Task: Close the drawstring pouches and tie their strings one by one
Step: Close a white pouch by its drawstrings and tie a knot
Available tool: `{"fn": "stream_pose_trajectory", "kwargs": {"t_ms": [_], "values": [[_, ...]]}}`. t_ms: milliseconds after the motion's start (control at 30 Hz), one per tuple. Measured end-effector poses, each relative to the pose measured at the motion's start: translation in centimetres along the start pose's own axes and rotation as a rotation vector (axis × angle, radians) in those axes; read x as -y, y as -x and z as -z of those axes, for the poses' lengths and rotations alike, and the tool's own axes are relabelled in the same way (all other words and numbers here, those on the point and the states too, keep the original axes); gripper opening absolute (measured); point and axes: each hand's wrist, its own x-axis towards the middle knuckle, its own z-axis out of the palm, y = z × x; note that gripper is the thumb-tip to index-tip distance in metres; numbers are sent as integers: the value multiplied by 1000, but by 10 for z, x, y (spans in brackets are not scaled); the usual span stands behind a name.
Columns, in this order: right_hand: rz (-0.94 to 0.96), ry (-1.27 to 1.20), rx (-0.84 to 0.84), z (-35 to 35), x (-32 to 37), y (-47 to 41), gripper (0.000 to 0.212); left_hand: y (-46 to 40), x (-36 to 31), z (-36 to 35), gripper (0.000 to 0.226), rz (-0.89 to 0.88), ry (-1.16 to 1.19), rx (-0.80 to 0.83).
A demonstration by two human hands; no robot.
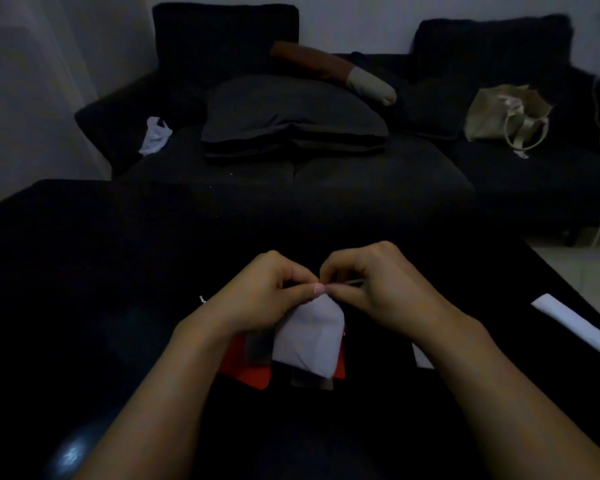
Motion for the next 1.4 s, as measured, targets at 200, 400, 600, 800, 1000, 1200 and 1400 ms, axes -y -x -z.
{"fn": "stream_pose_trajectory", "kwargs": {"t_ms": [200, 400, 600, 800, 1000, 1200, 1400], "values": [[-51, -199, 97, 2, -2, 3, 11, 3, -4, -2, 17, 18, 60, 42], [-147, -713, 43, 14, 5, 5, 6, 0, -15, 0, 20, 113, 655, -166], [-239, -889, 3, 12, 7, 3, 13, 1, -23, -1, 24, 128, 782, -186], [-214, -780, -35, 20, 1, 6, 18, 3, -24, 2, 39, 138, 803, -244], [-146, -218, -39, 24, 3, 5, 9, -1, -16, -3, 25, 29, 398, -343], [16, 12, -40, 11, 14, 1, 6, -1, -11, -14, 26, -43, 115, -158], [-186, -445, -40, 19, 0, 8, 8, 2, -19, -9, 42, -48, 383, -74]]}}
